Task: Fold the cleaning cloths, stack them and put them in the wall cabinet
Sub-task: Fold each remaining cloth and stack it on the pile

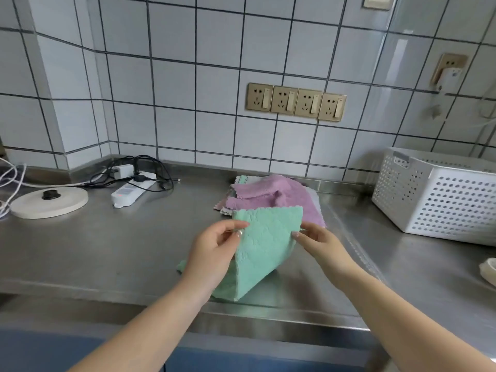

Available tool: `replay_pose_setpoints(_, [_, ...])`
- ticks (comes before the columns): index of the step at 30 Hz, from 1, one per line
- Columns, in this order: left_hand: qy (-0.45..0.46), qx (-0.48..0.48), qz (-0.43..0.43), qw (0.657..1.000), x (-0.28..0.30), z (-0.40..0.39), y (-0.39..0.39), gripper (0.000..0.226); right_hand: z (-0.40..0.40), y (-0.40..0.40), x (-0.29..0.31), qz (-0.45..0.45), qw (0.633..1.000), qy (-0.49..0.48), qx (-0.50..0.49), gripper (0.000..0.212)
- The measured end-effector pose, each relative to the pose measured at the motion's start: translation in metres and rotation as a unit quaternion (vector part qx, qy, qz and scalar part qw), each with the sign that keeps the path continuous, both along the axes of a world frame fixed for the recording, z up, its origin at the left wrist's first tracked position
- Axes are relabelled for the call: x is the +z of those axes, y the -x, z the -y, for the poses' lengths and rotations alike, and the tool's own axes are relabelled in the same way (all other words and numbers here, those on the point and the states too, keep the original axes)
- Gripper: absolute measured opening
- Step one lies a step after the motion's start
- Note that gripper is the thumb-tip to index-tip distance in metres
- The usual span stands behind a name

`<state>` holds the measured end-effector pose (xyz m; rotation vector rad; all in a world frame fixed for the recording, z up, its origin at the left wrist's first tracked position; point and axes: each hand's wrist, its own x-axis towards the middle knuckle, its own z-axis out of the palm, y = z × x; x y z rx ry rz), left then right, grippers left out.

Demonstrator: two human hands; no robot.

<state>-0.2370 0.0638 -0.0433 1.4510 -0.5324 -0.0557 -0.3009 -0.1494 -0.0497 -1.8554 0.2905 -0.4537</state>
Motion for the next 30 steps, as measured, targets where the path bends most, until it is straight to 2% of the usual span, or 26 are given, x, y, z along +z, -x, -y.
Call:
replay_pose_setpoints(2, [-0.021,0.001,-0.013,1.000,-0.002,-0.019,-0.011,0.031,-0.010,-0.017,-0.002,-0.007,1.000,-0.007,-0.011,0.025])
replay_pose_setpoints(5, [-0.161,0.039,0.088,0.982,-0.010,-0.053,-0.028,0.037,-0.028,-0.044,-0.006,-0.039,0.999,0.019,-0.019,0.045])
replay_pose_setpoints(7, [-0.277,0.057,0.180,0.942,-0.020,-0.068,-0.034,0.035,-0.035,-0.056,-0.010,-0.066,0.995,0.074,-0.001,0.046])
replay_pose_setpoints(9, [-0.389,0.067,0.252,0.884,-0.030,-0.078,-0.035,0.036,-0.041,-0.064,-0.015,-0.102,0.982,0.160,0.017,0.045])
replay_pose_setpoints(11, [-0.450,0.069,0.276,0.846,-0.040,-0.084,-0.037,0.043,-0.044,-0.070,-0.019,-0.136,0.963,0.233,0.026,0.044])
replay_pose_setpoints(18, [-0.472,0.083,0.317,0.819,-0.060,-0.088,-0.051,0.034,-0.046,-0.072,-0.016,-0.162,0.940,0.299,0.027,0.031])
replay_pose_setpoints(23, [-0.483,0.088,0.332,0.805,-0.058,-0.088,-0.052,0.030,-0.044,-0.071,-0.015,-0.164,0.945,0.281,0.022,0.032])
replay_pose_setpoints(27, [-0.494,0.109,0.347,0.790,-0.054,-0.087,-0.049,0.030,-0.038,-0.067,-0.017,-0.150,0.961,0.232,0.015,0.032])
replay_pose_setpoints(30, [-0.490,0.045,0.409,0.769,-0.050,-0.079,-0.043,0.040,-0.035,-0.064,-0.015,-0.142,0.967,0.212,0.015,0.030])
